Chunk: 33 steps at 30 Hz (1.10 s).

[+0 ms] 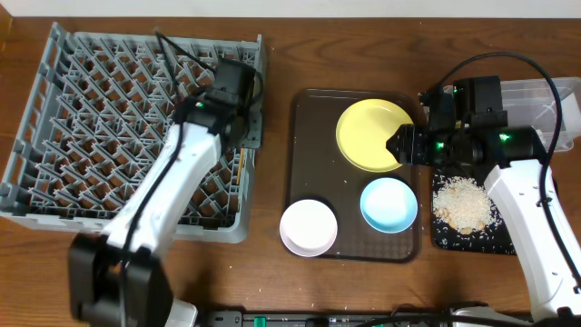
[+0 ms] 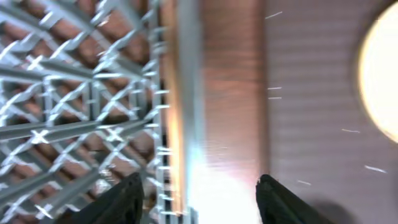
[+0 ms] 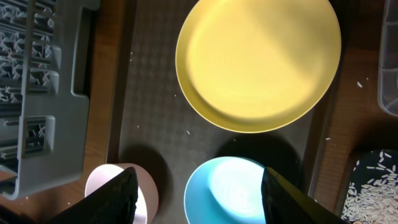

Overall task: Sort waste into correct bins and load items into the dishwasher
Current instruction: 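Grasp the light-blue bowl with left gripper and lift it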

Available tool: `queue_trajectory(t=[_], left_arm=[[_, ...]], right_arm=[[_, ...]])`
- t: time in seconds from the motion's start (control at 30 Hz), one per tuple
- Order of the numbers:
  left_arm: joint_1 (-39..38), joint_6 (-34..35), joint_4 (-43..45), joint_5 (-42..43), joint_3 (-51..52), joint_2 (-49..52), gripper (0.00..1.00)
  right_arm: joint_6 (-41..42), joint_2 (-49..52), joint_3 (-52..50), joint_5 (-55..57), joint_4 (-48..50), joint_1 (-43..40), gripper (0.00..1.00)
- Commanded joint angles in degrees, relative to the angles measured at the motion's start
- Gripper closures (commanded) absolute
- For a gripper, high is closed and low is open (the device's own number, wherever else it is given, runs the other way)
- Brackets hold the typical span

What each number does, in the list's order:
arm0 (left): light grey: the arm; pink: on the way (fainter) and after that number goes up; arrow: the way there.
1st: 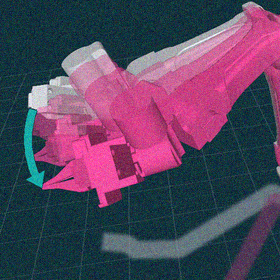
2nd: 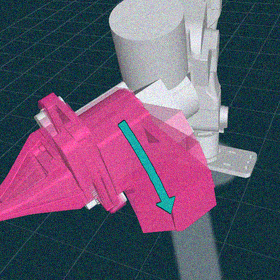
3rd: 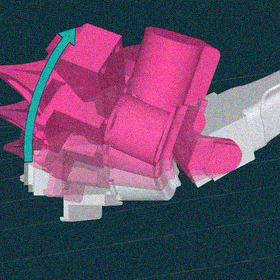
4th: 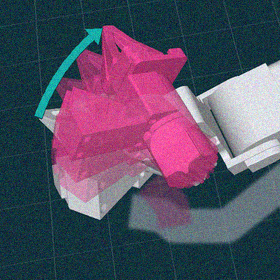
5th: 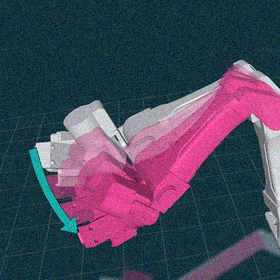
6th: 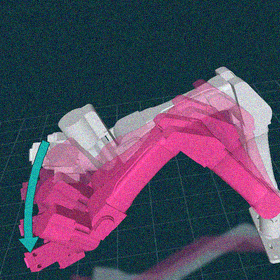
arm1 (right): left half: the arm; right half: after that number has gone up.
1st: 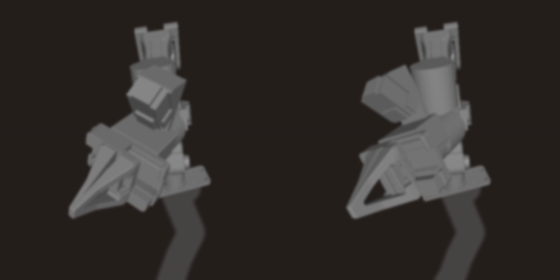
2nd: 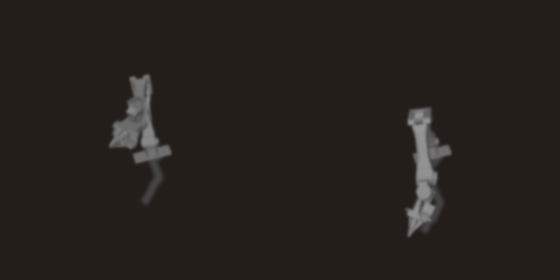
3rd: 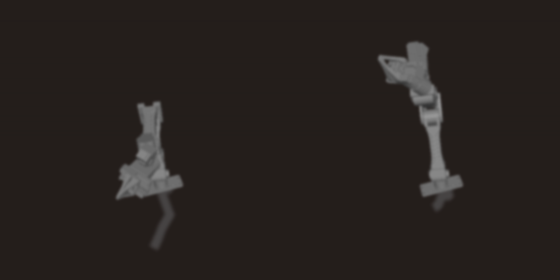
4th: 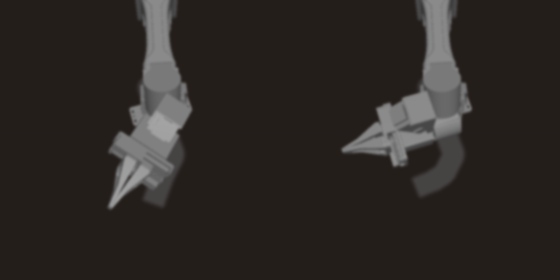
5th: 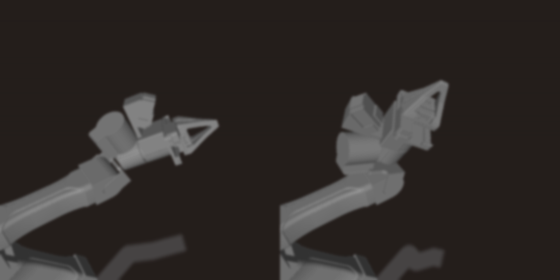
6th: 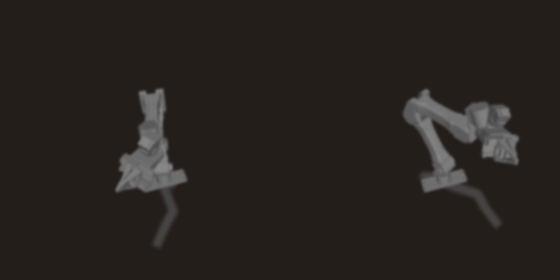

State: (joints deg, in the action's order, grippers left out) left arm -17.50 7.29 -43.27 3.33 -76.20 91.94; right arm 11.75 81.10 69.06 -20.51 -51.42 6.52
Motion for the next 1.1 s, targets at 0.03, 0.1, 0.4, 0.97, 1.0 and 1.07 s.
queue_trajectory(t=[0.03,0.1,0.4,0.97,1.0,1.07], left_arm=[[-1.29,-0.35,-0.87,10.62,-1.42,-4.92,0.39],[-2.71,-0.37,-1.75,12.87,-1.42,-5.27,0.39],[-14.99,-1.27,2.78,14.21,-0.83,0.55,0.39],[-29.86,-0.76,18.69,14.25,-0.85,22.08,0.46],[-30.21,-0.76,19.26,14.27,-0.85,23.08,0.5],[-30.77,-0.74,19.69,14.25,-0.85,24.74,0.63]], right_arm=[[0.42,0.24,0.46,1.01,-0.02,0.63,0.36],[0.46,0.24,0.46,0.98,-0.02,0.63,0.36],[8.61,0.2,0.48,1.64,0.68,-2.38,0.34],[12.15,0.13,0.48,1.66,-3.28,-13.2,0.29],[12.07,0.13,0.48,1.68,-3.26,-13.2,0.28],[11.78,0.13,0.48,2.05,-3.23,-13.2,0.28]])
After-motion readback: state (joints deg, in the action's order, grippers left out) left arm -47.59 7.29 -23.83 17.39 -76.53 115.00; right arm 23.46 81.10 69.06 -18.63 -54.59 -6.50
